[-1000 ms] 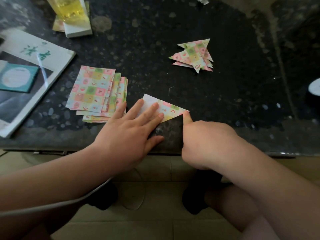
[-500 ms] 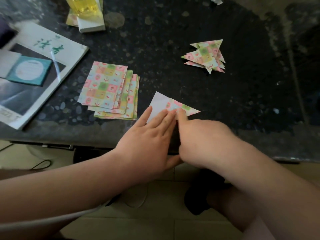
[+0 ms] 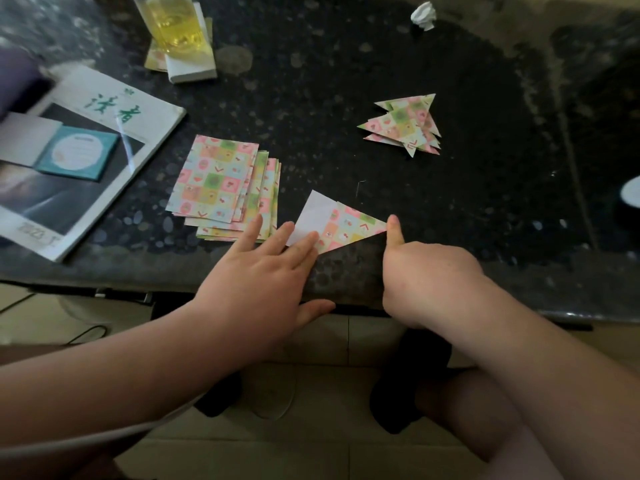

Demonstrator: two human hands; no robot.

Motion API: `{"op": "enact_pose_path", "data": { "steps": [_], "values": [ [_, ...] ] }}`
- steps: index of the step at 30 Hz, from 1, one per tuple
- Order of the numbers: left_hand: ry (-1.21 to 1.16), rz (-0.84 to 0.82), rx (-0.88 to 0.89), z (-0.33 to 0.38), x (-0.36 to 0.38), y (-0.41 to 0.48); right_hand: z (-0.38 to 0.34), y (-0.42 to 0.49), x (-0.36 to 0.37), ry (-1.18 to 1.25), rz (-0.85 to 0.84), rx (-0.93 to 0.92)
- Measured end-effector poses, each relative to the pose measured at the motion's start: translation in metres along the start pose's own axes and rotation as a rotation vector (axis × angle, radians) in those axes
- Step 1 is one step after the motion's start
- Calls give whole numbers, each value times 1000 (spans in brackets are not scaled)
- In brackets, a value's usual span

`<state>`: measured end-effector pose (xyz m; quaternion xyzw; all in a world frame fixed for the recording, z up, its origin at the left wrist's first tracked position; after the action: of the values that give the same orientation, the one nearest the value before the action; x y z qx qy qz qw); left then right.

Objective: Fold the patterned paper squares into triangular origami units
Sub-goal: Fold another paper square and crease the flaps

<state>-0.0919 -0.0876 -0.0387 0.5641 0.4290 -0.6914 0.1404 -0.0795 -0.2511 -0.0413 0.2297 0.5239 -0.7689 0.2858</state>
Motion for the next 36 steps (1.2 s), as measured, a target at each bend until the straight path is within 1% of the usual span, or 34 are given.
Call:
{"op": "enact_pose_path", "data": {
  "steps": [4,7,9,11,12,15,17,19,21,26,30,34,36],
  "values": [
    [-82,-2,-13,-2,-2,0,13,3,-10,120,57,43],
    [-174,95,-34,-5,-10,5,29,10,-32,369,241,27],
    [-232,177,-34,-10,-18,9,29,13,-45,532,386,-35],
    [-319,243,-43,-17,-25,13,21,16,-53,597,472,-118],
    [-384,271,-61,-23,-28,16,18,19,-55,624,480,-143],
    [-630,330,-177,-47,-37,27,12,32,-52,678,357,-121],
    [-688,327,-224,-58,-41,39,11,38,-51,653,316,-113],
    [-666,244,-235,-59,-40,51,7,39,-51,637,288,-131],
    [-615,180,-224,-55,-39,61,5,39,-51,603,299,-160],
    [-634,168,-241,-47,-39,77,10,40,-46,655,306,-198],
    [-694,173,-287,-45,-41,81,17,42,-39,709,188,-162],
    [-647,141,-253,-43,-47,79,23,38,-38,780,139,-221],
    [-739,141,-230,-43,-47,78,27,35,-41,810,130,-260]
  ]
}}
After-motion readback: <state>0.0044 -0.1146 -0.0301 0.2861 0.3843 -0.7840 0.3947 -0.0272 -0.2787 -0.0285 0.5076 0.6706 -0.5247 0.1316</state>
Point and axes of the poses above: each hand's wrist, its own y-axis towards the middle knuckle, its own x-axis out of the palm, z = x × y, the point moved 7 cm from there along y, towards the middle knuckle, and after that the axes turned 6 degrees about x, right-handed, at the moved point
